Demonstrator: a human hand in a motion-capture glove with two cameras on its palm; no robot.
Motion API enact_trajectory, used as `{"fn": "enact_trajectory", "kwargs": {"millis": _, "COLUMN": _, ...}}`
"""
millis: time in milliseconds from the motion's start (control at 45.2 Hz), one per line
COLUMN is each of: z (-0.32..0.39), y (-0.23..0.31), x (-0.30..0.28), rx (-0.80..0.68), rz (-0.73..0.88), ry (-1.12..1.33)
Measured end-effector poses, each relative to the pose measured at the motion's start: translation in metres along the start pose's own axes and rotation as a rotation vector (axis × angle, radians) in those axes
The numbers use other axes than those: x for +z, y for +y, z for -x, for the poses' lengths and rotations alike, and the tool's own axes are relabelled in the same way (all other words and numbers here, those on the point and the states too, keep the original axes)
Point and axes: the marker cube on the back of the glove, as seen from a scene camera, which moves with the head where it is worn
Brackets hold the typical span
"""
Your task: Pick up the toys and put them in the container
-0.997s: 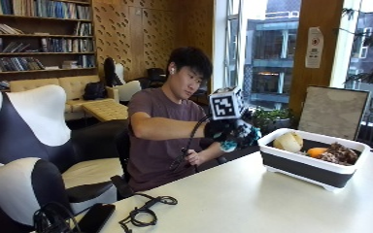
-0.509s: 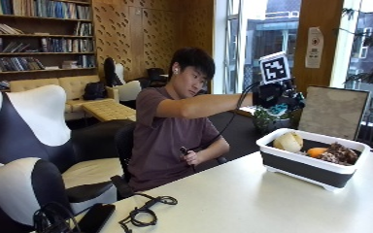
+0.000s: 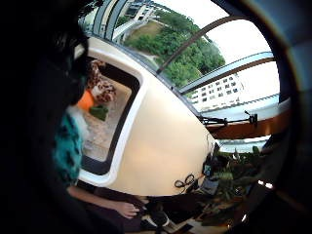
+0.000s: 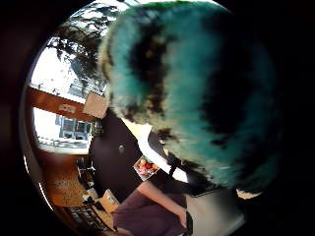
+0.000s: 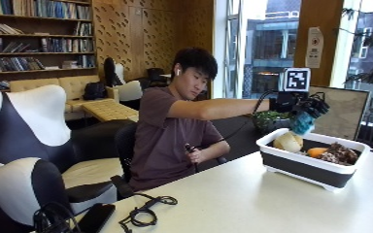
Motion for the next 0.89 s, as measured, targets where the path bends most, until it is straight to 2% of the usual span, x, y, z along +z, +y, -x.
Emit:
{"fn": "enact_trajectory", "kwargs": {"millis": 111, "z": 0.0, "y": 0.001, "x": 0.005, "rx": 0.028, "rz": 0.038, "ry": 0.024}}
{"fn": "enact_trajectory", "kwargs": {"millis": 244, "z": -0.005, "y": 0.014, "x": 0.001, "rx": -0.216, "rz": 0.029, "ry": -0.051}}
{"fn": "enact_trajectory", "kwargs": {"millis": 288, "z": -0.008, "y": 0.016, "x": 0.0, "rx": -0.206, "rz": 0.028, "ry": -0.05}}
{"fn": "enact_trajectory", "kwargs": {"millis": 399, "z": -0.023, "y": 0.011, "x": 0.003, "rx": -0.056, "rz": 0.015, "ry": 0.032}}
{"fn": "enact_trajectory", "kwargs": {"millis": 487, "z": -0.031, "y": 0.014, "x": 0.004, "rx": -0.088, "rz": 0.001, "ry": 0.036}}
{"fn": "enact_trajectory", "kwargs": {"millis": 554, "z": -0.026, "y": 0.014, "x": 0.003, "rx": -0.046, "rz": 0.0, "ry": -0.016}}
{"fn": "enact_trajectory", "kwargs": {"millis": 642, "z": -0.02, "y": 0.019, "x": 0.005, "rx": -0.141, "rz": 0.01, "ry": -0.039}}
{"fn": "enact_trajectory", "kwargs": {"millis": 709, "z": -0.03, "y": 0.017, "x": 0.012, "rx": -0.1, "rz": 0.01, "ry": 0.049}}
{"fn": "enact_trajectory", "kwargs": {"millis": 753, "z": -0.03, "y": 0.017, "x": 0.013, "rx": -0.073, "rz": 0.012, "ry": 0.023}}
{"fn": "enact_trajectory", "kwargs": {"millis": 886, "z": -0.036, "y": 0.023, "x": 0.015, "rx": -0.202, "rz": 0.009, "ry": -0.007}}
